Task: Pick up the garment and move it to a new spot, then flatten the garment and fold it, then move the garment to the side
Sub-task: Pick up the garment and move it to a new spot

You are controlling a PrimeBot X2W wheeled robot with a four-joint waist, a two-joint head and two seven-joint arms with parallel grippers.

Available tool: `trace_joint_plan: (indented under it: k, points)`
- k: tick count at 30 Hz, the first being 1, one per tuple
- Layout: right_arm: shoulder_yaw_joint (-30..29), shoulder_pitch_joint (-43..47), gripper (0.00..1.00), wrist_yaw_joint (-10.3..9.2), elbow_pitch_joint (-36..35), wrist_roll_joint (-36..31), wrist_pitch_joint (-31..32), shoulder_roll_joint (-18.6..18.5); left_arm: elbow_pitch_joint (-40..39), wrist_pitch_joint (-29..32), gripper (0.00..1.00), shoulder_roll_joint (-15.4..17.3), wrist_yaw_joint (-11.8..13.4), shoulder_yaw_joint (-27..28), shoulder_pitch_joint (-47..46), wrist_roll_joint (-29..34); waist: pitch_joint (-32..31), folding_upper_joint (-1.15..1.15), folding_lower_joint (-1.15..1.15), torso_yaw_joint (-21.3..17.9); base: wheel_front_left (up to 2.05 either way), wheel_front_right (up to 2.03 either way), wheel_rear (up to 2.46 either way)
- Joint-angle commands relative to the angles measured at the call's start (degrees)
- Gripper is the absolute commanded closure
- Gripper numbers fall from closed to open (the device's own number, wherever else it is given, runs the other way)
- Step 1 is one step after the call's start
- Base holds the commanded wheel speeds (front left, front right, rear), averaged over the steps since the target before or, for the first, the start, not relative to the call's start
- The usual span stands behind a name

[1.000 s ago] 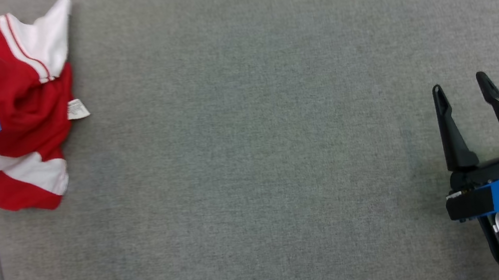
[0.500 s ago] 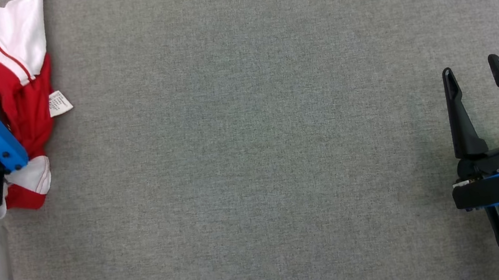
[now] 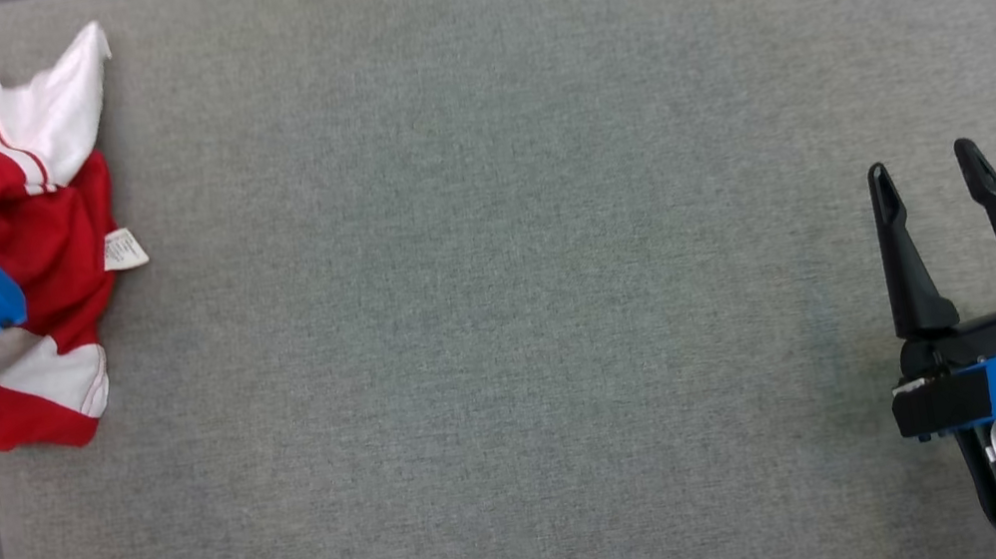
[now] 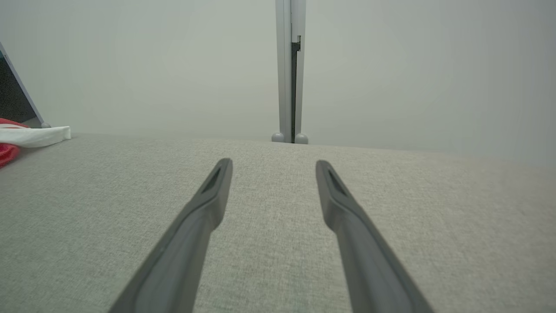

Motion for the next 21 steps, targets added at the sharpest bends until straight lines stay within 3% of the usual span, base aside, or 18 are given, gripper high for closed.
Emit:
trace_joint_plan:
  k: [1, 10, 21]
  points:
    - [0.07, 0.81, 0.0, 0.03, 0.77, 0.63, -0.52, -0.23, -1.17, -2.07, 1.0, 0.28, -0.31, -0.64, -1.6, 0.74, -1.79, 0.0, 0.0, -1.06, 0.0, 0.0, 0.0]
    - [0.94, 2.24, 0.0, 0.03, 4.42, 3.25, -1.57, -0.24, -11.03, -10.14, 1.0, 0.17, -0.95, -3.69, -5.4, 3.0, -8.22, 0.0, 0.0, -4.28, 0.0, 0.0, 0.0]
    - [1.68, 2.51, 0.0, 0.03, 6.02, 6.23, -1.95, -0.24, -31.12, -8.41, 1.0, -4.4, -1.64, -10.76, -9.78, 4.15, -10.16, 0.0, 0.0, -12.6, 0.0, 0.0, 0.0]
